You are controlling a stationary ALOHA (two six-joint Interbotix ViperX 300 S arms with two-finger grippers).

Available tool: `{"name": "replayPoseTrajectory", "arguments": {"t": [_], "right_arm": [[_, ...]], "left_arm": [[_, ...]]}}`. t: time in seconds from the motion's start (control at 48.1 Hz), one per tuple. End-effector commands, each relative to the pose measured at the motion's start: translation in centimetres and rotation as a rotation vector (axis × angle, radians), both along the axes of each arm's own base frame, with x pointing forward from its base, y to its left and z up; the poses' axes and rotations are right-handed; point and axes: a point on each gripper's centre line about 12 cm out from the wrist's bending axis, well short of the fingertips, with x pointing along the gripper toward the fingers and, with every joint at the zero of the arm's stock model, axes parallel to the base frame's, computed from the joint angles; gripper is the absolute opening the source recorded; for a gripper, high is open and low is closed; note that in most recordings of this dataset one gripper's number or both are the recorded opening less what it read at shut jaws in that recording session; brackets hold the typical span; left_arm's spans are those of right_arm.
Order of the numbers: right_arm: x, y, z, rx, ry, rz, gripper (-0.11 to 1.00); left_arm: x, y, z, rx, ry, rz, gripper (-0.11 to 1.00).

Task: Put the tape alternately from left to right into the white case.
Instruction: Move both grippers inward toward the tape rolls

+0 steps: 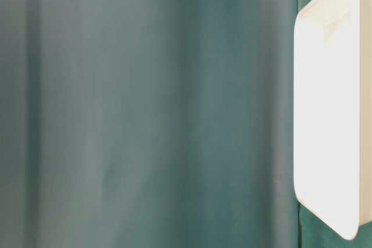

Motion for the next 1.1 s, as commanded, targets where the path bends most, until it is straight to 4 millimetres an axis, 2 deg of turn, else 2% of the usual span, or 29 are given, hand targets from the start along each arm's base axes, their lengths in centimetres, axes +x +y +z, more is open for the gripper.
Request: {"name": "replayPoseTrajectory", "arguments": {"t": [0.0, 0.042, 0.104, 0.166, 0.27, 0.478, 0.748, 0.852, 0.936, 0.977, 1.081], "right_arm": [[0.2, -0.1, 0.9, 0.0, -0.029, -0.004, 0.24], [0.1, -0.1, 0.9, -0.002, -0.031, -0.004, 0.22], [0.1, -0.1, 0.9, 0.001, -0.031, -0.005, 0.09], [0.1, -0.1, 0.9, 0.009, -0.031, -0.003, 0.01], [0.1, -0.1, 0.8, 0.032, -0.026, -0.002, -0.02], [0.0, -0.1, 0.4, 0.043, -0.017, -0.002, -0.02], [0.0, -0.1, -0.5, 0.046, 0.007, -0.001, -0.02], [0.0, -0.1, -0.8, 0.046, 0.018, -0.001, -0.02], [0.1, -0.1, -0.9, 0.049, 0.024, -0.001, -0.02], [0.1, -0.1, -1.0, 0.049, 0.027, -0.002, -0.01], [0.2, -0.1, -1.2, 0.051, 0.035, -0.001, 0.15]], "left_arm": [[0.4, -0.1, 0.1, -0.007, 0.005, -0.001, 0.24], [0.5, -0.1, 0.0, -0.007, 0.011, -0.003, 0.21], [0.7, -0.1, -0.1, -0.009, 0.015, -0.002, 0.09], [0.9, -0.2, -0.3, -0.009, 0.028, -0.006, 0.0], [1.4, -0.4, -0.8, -0.022, 0.055, -0.016, -0.09], [2.4, -1.0, -1.0, -0.023, 0.086, -0.042, -0.1], [2.8, -1.0, -1.6, -0.02, 0.114, -0.041, -0.1], [3.1, -1.0, -1.9, -0.018, 0.131, -0.041, -0.04], [3.3, -1.0, -2.1, -0.014, 0.145, -0.041, 0.06], [3.4, -1.0, -2.3, -0.013, 0.149, -0.041, 0.13], [3.6, -1.0, -2.5, -0.016, 0.161, -0.041, 0.4]]}}
